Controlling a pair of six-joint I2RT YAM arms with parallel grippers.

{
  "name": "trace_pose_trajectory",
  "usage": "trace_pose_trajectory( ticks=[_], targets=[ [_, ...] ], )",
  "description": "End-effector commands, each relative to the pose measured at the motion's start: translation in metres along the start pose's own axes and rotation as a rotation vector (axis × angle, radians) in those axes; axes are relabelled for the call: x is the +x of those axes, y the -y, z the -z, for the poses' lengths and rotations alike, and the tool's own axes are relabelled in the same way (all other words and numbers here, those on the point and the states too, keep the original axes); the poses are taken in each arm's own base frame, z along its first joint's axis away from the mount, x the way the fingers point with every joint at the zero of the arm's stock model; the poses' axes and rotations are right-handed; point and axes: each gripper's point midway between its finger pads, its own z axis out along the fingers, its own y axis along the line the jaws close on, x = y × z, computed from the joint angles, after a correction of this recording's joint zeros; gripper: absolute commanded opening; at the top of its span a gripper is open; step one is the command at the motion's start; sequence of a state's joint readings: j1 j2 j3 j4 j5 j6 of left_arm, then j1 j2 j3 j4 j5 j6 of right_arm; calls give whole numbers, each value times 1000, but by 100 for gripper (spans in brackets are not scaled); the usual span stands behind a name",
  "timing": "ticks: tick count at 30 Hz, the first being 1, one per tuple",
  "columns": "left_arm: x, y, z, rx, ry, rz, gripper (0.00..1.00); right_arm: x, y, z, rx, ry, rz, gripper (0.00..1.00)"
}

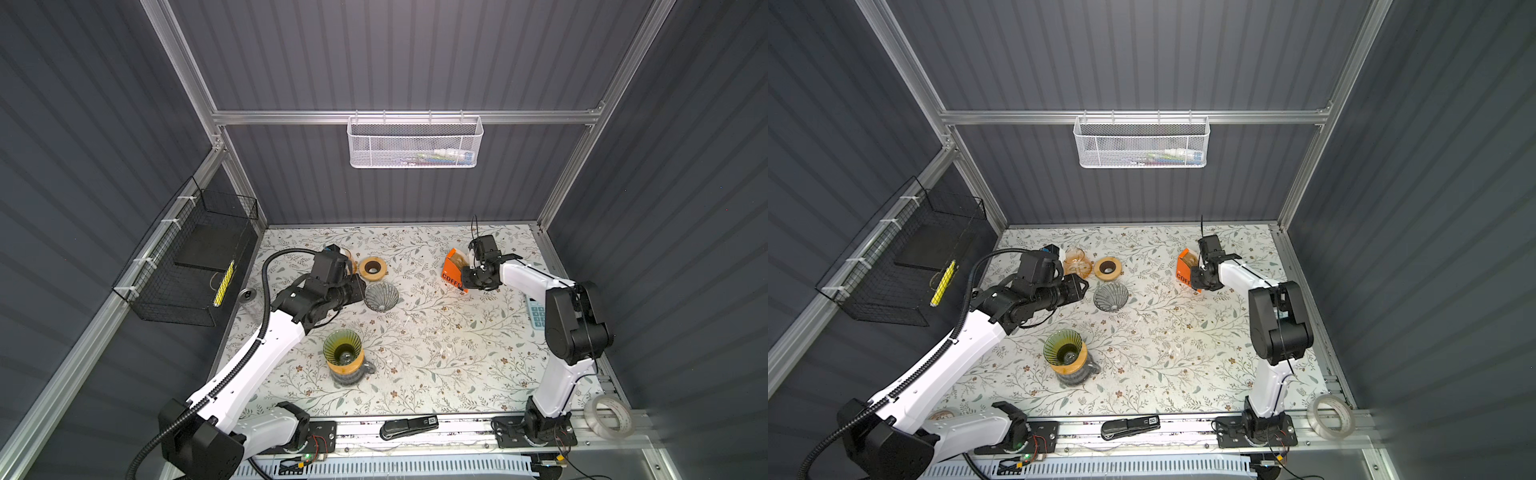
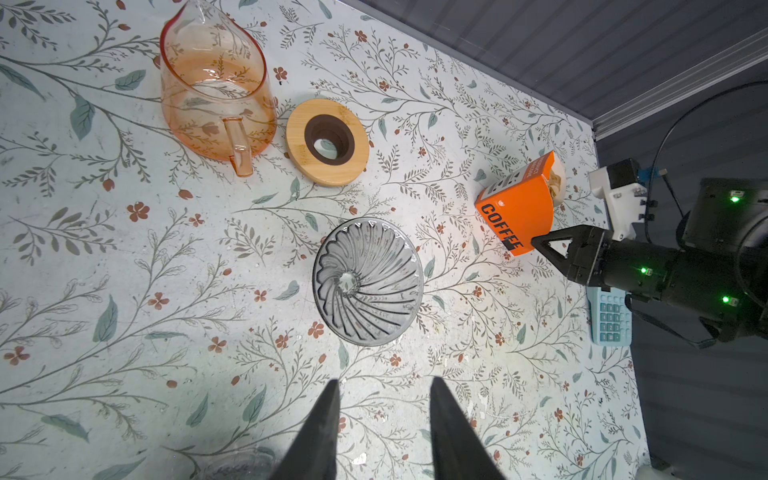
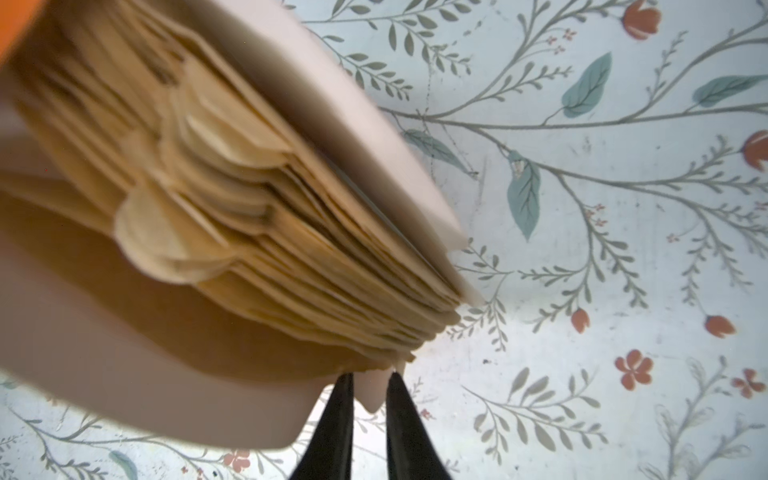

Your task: Place the coffee filter in the dripper

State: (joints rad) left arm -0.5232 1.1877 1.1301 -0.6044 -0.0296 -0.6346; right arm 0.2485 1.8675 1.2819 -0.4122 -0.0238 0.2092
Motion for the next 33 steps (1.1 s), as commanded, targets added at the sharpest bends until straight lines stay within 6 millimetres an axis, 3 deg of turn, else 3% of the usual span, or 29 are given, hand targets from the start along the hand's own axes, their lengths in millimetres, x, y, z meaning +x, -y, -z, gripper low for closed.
trace_pose_trajectory(
  ticks=[1, 16, 33],
  targets=[
    [-5, 5, 1, 7, 12, -18, 37, -2, -12, 3, -19, -3, 5, 18],
    [-3, 4, 1, 10, 13, -15, 37, -7, -8, 12, 26, 15, 13, 18],
    [-4, 4, 2, 11, 13, -15, 37, -5, -5, -2, 49, -20, 24, 20]
  ],
)
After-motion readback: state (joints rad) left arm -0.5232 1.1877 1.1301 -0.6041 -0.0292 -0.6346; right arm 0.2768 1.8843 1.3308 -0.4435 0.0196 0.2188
